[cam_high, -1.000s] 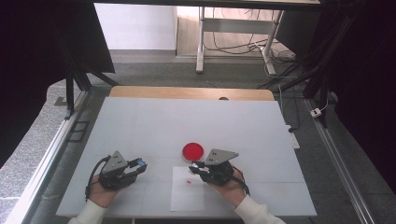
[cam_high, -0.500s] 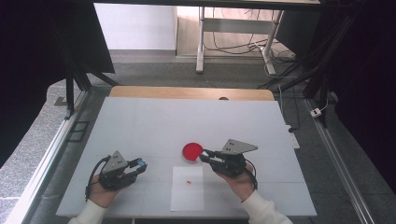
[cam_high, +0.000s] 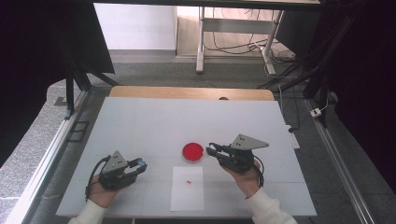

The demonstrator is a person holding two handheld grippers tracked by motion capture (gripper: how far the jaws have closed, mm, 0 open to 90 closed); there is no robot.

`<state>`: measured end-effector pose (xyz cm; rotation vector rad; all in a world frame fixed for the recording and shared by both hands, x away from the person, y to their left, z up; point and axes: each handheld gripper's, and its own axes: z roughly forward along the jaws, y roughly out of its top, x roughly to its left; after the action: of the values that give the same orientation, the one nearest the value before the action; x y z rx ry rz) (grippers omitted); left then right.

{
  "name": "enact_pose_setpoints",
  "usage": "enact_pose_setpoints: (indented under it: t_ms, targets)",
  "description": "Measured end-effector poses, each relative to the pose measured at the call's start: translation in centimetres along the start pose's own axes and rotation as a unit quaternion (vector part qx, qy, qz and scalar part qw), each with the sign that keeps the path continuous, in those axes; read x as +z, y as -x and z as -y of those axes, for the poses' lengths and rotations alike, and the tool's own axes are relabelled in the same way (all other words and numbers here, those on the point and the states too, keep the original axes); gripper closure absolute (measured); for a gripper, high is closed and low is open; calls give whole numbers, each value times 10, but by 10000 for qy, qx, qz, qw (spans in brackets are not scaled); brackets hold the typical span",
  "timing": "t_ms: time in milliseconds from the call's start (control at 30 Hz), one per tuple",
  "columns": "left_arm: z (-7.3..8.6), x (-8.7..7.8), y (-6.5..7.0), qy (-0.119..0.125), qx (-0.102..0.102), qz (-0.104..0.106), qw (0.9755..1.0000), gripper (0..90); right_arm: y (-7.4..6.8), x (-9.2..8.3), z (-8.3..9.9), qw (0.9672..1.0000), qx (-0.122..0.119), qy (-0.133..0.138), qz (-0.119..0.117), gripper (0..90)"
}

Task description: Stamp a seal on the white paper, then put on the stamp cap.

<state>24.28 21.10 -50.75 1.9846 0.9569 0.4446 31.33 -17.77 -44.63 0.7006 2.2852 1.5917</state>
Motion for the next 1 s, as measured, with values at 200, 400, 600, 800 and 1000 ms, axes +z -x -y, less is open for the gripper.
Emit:
enact_pose_setpoints:
  t_ms: [200, 400, 600, 800, 1000]
  targets:
    - [0, 0, 0, -3, 4, -5, 10000, 649, 0, 0, 0, 10000, 4, 7, 6, 749]
    - [0, 0, 0, -7, 12, -7, 10000, 650, -1, 0, 0, 10000, -14, 3, -6, 748]
    - [0, 0, 1, 2, 11, -5, 10000, 650, -1, 0, 0, 10000, -11, 0, -6, 749]
    - [-1, 1, 2, 3, 31, 7, 10000, 650, -2, 0, -1, 10000, -22, 12, -15, 749]
    - [-3, 3, 4, 28, 35, 39, 10000, 650, -3, 2, 0, 10000, -17, 32, -27, 748]
